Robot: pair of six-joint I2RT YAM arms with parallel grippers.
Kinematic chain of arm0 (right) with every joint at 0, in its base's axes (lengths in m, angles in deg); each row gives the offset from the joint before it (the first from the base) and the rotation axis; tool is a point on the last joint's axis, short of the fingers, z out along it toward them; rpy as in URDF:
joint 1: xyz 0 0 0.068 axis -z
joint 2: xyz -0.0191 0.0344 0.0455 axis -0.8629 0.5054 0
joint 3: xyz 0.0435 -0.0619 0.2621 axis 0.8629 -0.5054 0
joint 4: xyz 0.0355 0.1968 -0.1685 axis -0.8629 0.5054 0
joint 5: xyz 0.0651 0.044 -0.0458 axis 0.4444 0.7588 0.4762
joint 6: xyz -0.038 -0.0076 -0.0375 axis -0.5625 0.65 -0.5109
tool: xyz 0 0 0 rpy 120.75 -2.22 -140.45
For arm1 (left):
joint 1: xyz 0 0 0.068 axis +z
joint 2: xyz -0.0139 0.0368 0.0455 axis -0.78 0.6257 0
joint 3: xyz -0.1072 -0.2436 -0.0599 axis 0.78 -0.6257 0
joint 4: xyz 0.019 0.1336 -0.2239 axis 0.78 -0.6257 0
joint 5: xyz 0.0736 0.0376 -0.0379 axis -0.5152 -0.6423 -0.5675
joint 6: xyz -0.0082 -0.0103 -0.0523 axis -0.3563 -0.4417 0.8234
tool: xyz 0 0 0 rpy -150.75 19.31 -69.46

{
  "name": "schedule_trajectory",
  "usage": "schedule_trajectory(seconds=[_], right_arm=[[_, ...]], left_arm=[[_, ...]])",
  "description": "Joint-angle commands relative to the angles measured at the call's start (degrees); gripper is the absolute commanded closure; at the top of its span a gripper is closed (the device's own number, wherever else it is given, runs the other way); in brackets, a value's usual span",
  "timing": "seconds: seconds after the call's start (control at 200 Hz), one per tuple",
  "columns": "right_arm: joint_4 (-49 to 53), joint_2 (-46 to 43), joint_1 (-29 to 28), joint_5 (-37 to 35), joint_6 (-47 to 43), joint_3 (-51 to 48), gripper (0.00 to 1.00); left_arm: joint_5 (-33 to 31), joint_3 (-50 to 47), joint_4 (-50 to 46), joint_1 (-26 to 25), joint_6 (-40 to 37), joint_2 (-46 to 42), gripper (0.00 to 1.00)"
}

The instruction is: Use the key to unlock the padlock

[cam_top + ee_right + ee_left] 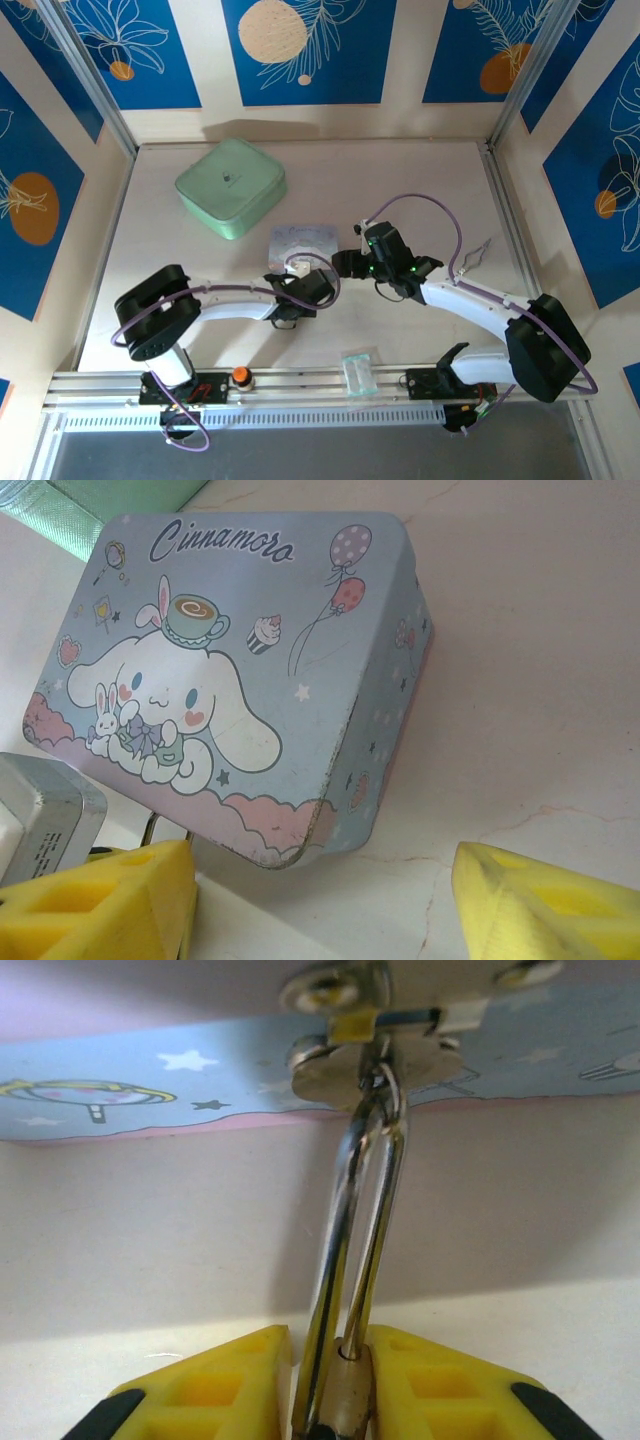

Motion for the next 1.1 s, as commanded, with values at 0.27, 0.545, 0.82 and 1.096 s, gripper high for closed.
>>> schedule_trajectory(seconds=[0.27,0.545,0.82,1.096], right_arm=[[-5.08,-6.18,0.38,8.74,1.57,-8.10,0.00],[-7.19,-12.93,3.46,14.07,4.90,-13.49,0.01],[-2.42,-14.66,7.15,14.93,5.42,-13.45,0.01],[-3.07,-15.20,7.24,13.42,6.30,-14.55,0.01]], left_arm=[[-1.06,1.98,-4.24,-0.56,-1.85,2.67,0.76],[-0.92,1.93,-3.93,-0.70,-2.77,2.47,0.75],[-5.87,6.91,-11.55,-2.35,-4.22,5.60,0.72],[-6.22,9.23,-13.27,-4.15,-3.39,6.47,0.67]])
